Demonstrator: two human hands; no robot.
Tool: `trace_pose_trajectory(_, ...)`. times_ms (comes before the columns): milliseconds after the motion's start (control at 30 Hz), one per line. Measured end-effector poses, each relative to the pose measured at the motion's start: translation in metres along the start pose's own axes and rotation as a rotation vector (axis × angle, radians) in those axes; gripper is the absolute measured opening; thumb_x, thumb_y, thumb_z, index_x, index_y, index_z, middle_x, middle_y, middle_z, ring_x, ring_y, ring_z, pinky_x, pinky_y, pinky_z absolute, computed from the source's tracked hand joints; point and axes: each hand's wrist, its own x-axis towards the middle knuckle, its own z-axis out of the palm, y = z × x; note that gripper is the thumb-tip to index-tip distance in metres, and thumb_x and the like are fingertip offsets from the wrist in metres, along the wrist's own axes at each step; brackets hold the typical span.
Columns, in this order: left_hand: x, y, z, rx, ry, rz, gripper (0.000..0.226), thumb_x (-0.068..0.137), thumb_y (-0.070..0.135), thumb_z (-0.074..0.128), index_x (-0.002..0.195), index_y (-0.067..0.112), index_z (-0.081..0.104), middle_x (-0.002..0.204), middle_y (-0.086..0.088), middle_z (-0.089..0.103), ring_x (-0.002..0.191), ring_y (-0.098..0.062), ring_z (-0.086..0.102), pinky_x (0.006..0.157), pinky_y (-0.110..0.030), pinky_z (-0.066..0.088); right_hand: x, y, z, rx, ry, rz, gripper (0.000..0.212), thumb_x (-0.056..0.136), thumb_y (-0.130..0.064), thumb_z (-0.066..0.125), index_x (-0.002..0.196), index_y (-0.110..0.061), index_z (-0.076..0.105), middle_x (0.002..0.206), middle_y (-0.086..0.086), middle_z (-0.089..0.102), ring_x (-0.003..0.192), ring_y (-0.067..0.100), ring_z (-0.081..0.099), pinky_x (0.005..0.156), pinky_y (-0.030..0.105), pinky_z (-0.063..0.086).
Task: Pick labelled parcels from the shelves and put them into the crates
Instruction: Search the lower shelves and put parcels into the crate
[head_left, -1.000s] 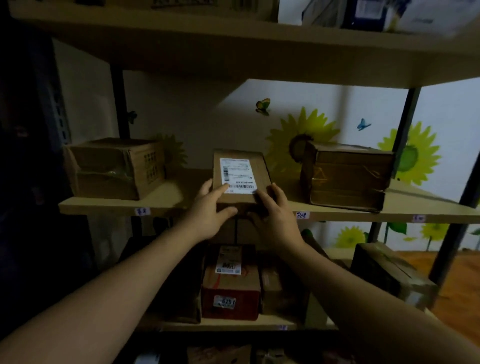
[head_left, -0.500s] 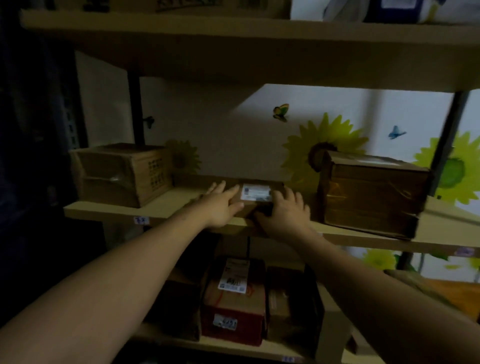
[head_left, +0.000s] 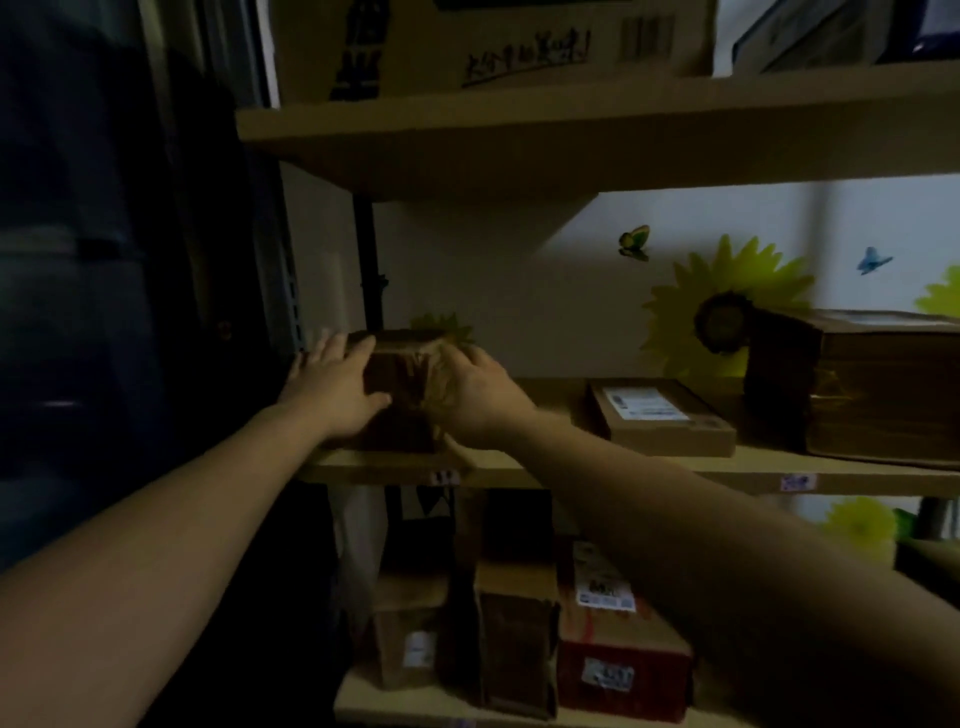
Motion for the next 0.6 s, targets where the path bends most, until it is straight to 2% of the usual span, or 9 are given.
trace_pose_trajectory(67, 0.005, -0.011, 0.001, -0.025, -0.035, -0.017, 0.086, 0.089, 0.05, 0.052, 0.15, 0.031, -0.005, 0.159, -0.005, -0.011, 0.145, -0.026, -0.012, 0.119, -0.047, 0.004, 0.019, -0.022, 0.014, 0.061, -0.037, 0.035, 0.085, 0.091, -0.047, 0.058, 0.154, -0.038, 0.002, 0.163, -0.001, -0.003, 0.149, 0.028, 0.009, 0.119, 0.049, 0.019)
trace_pose_trajectory(133, 0.007, -0.018, 0.003, -0.064, -0.061, -0.019, 0.084, 0.089, 0.044, 0.053, 0.149, 0.033, -0.004, 0.159, -0.006, -0.011, 0.144, -0.031, -0.016, 0.118, -0.052, 0.004, 0.033, -0.032, 0.025, 0.099, -0.073, 0.08, 0.081, 0.092, -0.043, 0.058, 0.152, -0.042, 0.004, 0.163, 0.0, -0.01, 0.149, 0.031, 0.008, 0.119, 0.052, 0.021)
trace_pose_trajectory(167, 0.007, -0.02, 0.005, -0.08, -0.054, -0.001, 0.08, 0.09, 0.042, 0.053, 0.149, 0.035, 0.0, 0.158, -0.005, -0.007, 0.143, -0.034, -0.016, 0.117, -0.054, 0.005, 0.036, -0.034, 0.028, 0.11, -0.061, 0.101, 0.077, 0.092, -0.041, 0.059, 0.152, -0.04, 0.011, 0.163, 0.003, -0.005, 0.147, 0.033, 0.017, 0.117, 0.051, 0.026)
trace_pose_trajectory(267, 0.003, -0.024, 0.006, -0.172, 0.052, 0.088, 0.063, 0.093, 0.039, 0.049, 0.148, 0.033, 0.019, 0.155, -0.003, 0.013, 0.143, -0.037, -0.006, 0.117, -0.052, 0.007, 0.032, -0.033, 0.032, 0.171, 0.093, 0.116, 0.055, 0.093, -0.031, 0.057, 0.142, -0.032, 0.032, 0.147, 0.009, 0.037, 0.126, 0.031, 0.05, 0.103, 0.044, 0.046)
trace_pose_trajectory(300, 0.001, -0.025, 0.006, -0.241, 0.111, 0.117, 0.056, 0.094, 0.039, 0.047, 0.145, 0.031, 0.028, 0.15, -0.004, 0.023, 0.142, -0.035, 0.004, 0.117, -0.047, 0.008, 0.026, -0.032, 0.032, 0.163, 0.137, 0.102, 0.048, 0.094, -0.028, 0.055, 0.138, -0.031, 0.035, 0.139, 0.008, 0.046, 0.121, 0.029, 0.053, 0.099, 0.043, 0.049)
trace_pose_trajectory(367, -0.002, -0.023, 0.004, -0.426, 0.217, 0.136, 0.041, 0.096, 0.039, 0.045, 0.135, 0.026, 0.049, 0.137, -0.005, 0.039, 0.132, -0.03, 0.025, 0.113, -0.037, 0.017, 0.014, -0.025, 0.027, 0.142, 0.206, 0.094, 0.038, 0.095, -0.026, 0.053, 0.131, -0.03, 0.041, 0.132, 0.004, 0.051, 0.117, 0.026, 0.055, 0.096, 0.043, 0.051)
trace_pose_trajectory(433, -0.004, -0.013, 0.003, -0.622, 0.283, 0.087, 0.037, 0.096, 0.039, 0.044, 0.124, 0.021, 0.06, 0.129, -0.005, 0.043, 0.124, -0.027, 0.038, 0.108, -0.034, 0.027, -0.001, -0.013, 0.019, 0.195, 0.255, 0.117, 0.035, 0.095, -0.024, 0.055, 0.127, -0.029, 0.045, 0.133, 0.0, 0.05, 0.118, 0.022, 0.053, 0.096, 0.042, 0.051)
trace_pose_trajectory(533, -0.01, 0.017, 0.001, -0.84, 0.248, -0.012, 0.039, 0.096, 0.041, 0.044, 0.131, 0.024, 0.05, 0.135, -0.004, 0.044, 0.121, -0.025, 0.046, 0.1, -0.035, 0.038, -0.024, 0.005, 0.003, 0.332, 0.288, 0.134, 0.032, 0.093, -0.019, 0.059, 0.121, -0.03, 0.049, 0.129, -0.006, 0.049, 0.118, 0.015, 0.051, 0.096, 0.036, 0.051)
trace_pose_trajectory(600, -0.011, 0.033, 0.003, -0.974, 0.146, -0.052, 0.048, 0.096, 0.045, 0.042, 0.139, 0.024, 0.037, 0.137, -0.003, 0.047, 0.121, -0.024, 0.048, 0.094, -0.035, 0.042, -0.033, 0.013, -0.005, 0.352, 0.319, 0.115, 0.023, 0.092, -0.026, 0.062, 0.11, -0.033, 0.049, 0.116, -0.013, 0.047, 0.107, 0.008, 0.052, 0.084, 0.023, 0.049)
